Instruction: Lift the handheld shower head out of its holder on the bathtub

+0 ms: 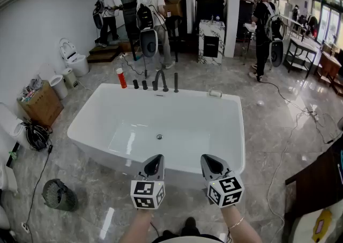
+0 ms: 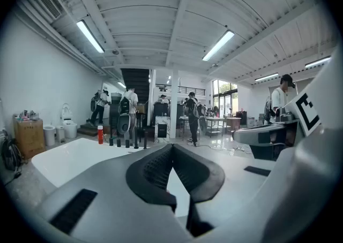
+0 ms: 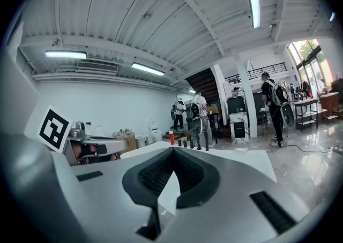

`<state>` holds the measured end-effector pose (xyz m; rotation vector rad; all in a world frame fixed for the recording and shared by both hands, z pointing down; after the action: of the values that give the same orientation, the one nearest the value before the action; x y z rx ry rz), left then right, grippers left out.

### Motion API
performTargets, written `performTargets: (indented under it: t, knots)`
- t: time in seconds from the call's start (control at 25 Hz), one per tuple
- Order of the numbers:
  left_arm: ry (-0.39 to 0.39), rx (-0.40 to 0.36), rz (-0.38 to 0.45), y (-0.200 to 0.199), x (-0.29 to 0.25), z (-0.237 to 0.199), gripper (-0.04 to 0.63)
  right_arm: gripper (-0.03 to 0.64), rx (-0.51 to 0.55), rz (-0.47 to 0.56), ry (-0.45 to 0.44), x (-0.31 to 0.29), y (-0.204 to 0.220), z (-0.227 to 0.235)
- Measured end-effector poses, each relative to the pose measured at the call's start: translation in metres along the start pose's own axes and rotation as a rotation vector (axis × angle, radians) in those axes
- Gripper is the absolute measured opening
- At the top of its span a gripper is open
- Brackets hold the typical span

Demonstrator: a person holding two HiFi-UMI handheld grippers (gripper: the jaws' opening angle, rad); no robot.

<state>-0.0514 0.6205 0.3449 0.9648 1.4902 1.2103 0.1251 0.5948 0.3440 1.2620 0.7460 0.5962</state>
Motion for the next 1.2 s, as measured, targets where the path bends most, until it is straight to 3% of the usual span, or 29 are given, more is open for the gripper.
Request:
performTargets:
  t: [0.76, 1.2]
  knots:
    - [-0.017, -0.02, -0.011, -0.01, -0.047, 0.011, 0.02, 0.005, -0.005, 0.017, -0.045, -0.022, -0.011, 0.038]
    - [-0.038, -0.022, -0.034, -0.018, -0.116, -0.041, 0.02, 0.005, -0.028, 0.0, -0.052, -0.098, -0.017, 0.062]
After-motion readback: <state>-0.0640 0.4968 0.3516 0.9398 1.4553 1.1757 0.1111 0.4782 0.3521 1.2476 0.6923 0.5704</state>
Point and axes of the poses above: the fingertips, and each gripper's own axes: x backward along the fingers, z to its right, y out of its underside, the point moved 4 cm from there along x, backward along the fingers, and after that the axes turned 1 degree about y, right-handed, at the moved point
